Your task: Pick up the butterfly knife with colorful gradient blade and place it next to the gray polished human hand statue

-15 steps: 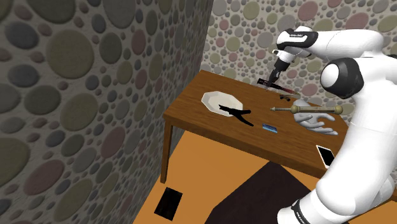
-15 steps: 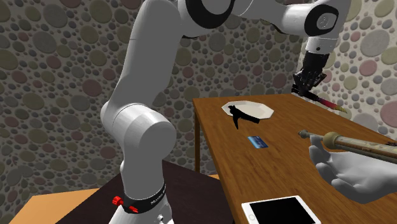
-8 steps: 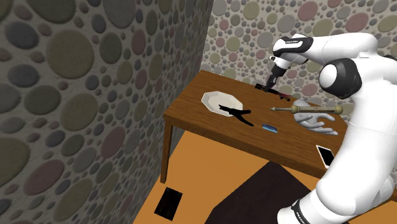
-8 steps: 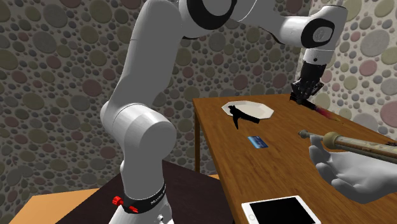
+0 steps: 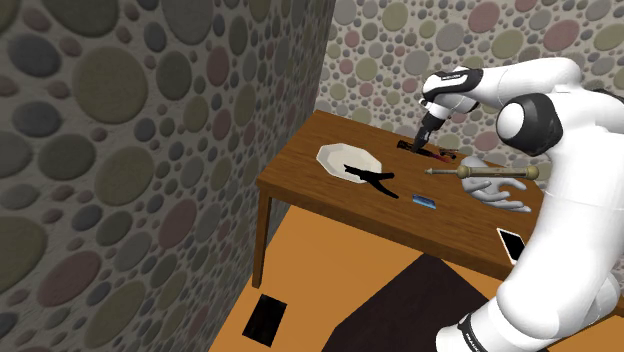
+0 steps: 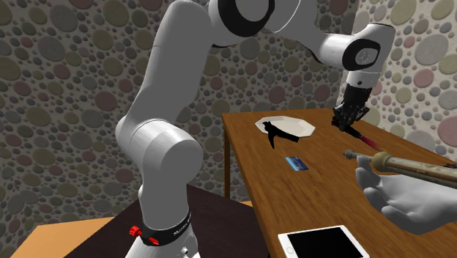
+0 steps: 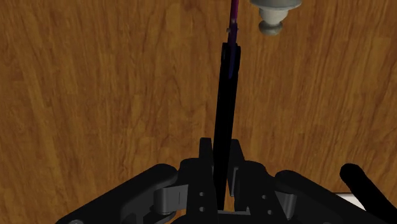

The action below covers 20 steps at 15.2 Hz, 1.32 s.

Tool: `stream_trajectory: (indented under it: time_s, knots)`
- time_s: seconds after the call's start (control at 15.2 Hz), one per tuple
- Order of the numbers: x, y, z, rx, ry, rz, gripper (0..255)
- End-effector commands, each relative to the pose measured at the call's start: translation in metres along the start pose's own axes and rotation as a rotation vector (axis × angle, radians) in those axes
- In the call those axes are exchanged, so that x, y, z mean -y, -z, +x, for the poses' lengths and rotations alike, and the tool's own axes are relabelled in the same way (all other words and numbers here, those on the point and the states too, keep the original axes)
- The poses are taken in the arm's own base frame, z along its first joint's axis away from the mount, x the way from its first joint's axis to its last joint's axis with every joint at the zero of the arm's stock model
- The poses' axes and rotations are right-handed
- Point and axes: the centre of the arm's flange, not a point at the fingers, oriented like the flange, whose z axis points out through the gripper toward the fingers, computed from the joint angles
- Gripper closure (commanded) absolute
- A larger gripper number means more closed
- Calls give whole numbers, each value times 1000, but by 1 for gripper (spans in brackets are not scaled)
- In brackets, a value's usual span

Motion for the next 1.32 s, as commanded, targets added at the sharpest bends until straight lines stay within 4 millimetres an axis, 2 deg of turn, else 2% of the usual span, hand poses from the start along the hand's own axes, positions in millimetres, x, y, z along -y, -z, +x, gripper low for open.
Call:
stream_trajectory:
  time_s: [0.0,0.66,1.19,1.25]
  knots:
    - [0,-10,0,0,0,0,255]
    - [-1,-65,-7,0,0,0,255]
    - [-1,-65,-7,0,0,0,255]
    - [-1,-65,-7,0,0,0,0]
